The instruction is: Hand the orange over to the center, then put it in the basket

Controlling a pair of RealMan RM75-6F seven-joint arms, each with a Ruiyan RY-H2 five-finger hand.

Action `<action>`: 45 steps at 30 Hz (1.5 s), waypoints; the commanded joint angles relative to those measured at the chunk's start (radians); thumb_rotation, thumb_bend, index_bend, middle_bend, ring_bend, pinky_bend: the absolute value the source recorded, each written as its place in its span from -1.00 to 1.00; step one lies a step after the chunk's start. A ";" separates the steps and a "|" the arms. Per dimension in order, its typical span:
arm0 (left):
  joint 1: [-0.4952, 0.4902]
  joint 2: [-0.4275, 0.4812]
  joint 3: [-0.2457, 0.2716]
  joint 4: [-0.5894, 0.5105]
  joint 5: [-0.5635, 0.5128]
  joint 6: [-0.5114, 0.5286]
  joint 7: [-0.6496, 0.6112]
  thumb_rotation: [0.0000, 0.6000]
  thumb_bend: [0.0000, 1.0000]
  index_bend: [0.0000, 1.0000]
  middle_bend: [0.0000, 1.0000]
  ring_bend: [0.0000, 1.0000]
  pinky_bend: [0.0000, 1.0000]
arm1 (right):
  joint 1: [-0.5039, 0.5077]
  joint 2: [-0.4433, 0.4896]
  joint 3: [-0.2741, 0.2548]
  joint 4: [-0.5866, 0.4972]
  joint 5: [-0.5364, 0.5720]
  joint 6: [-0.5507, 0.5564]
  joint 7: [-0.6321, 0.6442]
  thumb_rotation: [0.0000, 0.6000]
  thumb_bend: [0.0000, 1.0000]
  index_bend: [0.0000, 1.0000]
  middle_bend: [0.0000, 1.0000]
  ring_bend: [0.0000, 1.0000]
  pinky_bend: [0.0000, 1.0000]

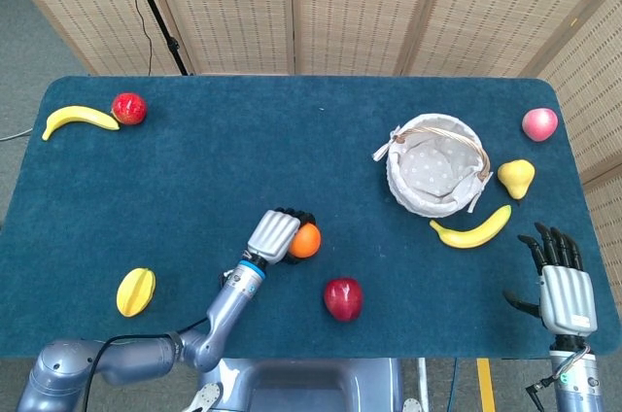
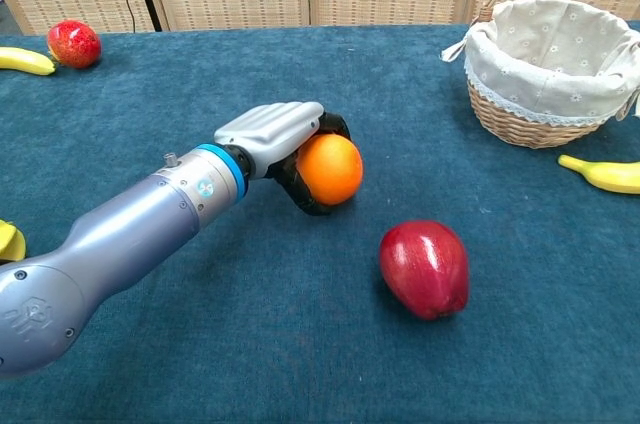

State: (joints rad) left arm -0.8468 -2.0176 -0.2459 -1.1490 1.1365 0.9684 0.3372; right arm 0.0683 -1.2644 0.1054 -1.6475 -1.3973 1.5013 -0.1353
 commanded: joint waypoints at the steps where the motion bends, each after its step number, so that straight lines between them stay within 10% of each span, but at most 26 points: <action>1: -0.001 0.021 0.002 -0.028 -0.008 -0.012 0.025 1.00 -0.58 -0.26 -0.46 -0.61 -0.60 | 0.000 0.000 0.000 0.000 -0.001 0.000 0.000 1.00 -1.00 -0.59 -0.82 -0.92 -0.88; 6: 0.003 0.066 -0.002 -0.103 -0.038 -0.022 0.070 1.00 -0.67 -0.58 -0.68 -0.78 -0.70 | -0.001 0.000 0.001 -0.002 -0.003 0.001 0.000 1.00 -1.00 -0.59 -0.82 -0.92 -0.88; 25: 0.087 0.313 0.025 -0.480 -0.014 0.146 0.210 1.00 -0.69 -0.59 -0.71 -0.80 -0.70 | 0.003 -0.006 0.003 0.006 0.005 -0.013 -0.003 1.00 -1.00 -0.59 -0.82 -0.92 -0.88; 34: 0.253 0.559 0.131 -0.706 0.089 0.320 0.177 1.00 -0.69 -0.59 -0.71 -0.80 -0.70 | 0.007 -0.012 0.002 0.007 0.003 -0.019 -0.011 1.00 -1.00 -0.59 -0.82 -0.92 -0.88; 45: 0.422 0.729 0.248 -0.732 0.224 0.463 0.051 1.00 -0.69 -0.59 -0.71 -0.79 -0.70 | 0.009 -0.016 0.002 0.005 -0.001 -0.019 -0.018 1.00 -1.00 -0.59 -0.82 -0.92 -0.88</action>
State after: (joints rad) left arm -0.4476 -1.3063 -0.0126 -1.8801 1.3437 1.4120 0.4074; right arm 0.0773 -1.2801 0.1069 -1.6424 -1.3981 1.4821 -0.1532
